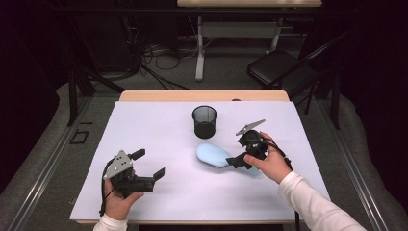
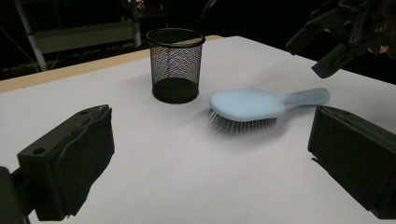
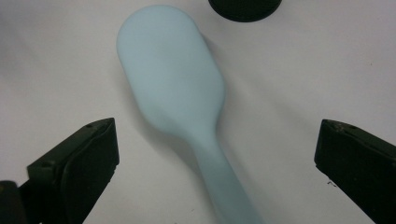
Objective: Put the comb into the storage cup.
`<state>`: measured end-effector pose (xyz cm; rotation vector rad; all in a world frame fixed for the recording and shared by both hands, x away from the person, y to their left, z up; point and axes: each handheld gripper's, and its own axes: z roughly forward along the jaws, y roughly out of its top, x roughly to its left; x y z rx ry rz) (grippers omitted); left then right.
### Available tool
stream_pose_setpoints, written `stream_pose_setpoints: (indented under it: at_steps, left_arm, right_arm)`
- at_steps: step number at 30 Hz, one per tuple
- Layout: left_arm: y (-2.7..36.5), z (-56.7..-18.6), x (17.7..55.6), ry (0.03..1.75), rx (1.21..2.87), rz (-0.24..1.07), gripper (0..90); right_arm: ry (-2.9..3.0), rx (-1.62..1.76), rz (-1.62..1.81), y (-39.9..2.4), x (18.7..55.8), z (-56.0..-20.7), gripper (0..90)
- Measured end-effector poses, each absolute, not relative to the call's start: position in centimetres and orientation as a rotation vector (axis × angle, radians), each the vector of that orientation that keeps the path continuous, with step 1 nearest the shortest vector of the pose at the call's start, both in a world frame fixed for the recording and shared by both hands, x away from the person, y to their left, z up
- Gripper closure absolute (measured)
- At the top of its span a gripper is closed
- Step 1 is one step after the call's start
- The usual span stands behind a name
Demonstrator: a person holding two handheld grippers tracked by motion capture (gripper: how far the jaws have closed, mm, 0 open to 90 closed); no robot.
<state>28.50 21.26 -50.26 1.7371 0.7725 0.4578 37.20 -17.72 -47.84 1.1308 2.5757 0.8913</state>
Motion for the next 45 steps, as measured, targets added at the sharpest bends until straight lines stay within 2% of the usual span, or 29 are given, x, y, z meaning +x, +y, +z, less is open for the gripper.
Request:
stream_pose_setpoints:
  at_steps: [25, 35, 45]
  left_arm:
    - [21.3, -50.3, 28.5, 0.771, 1.737, 0.457, 0.5]
    - [21.3, -50.3, 28.5, 0.772, 1.739, 0.457, 0.5]
    - [21.3, -50.3, 28.5, 0.773, 1.74, 0.457, 0.5]
  right_arm:
    - [2.657, 1.006, 0.747, -17.5, 38.6, -47.2, 0.0]
    - [2.703, 0.932, 0.619, -16.7, 39.3, -47.5, 3.8]
    - [2.759, 0.903, 0.567, -15.8, 39.8, -47.8, 2.0]
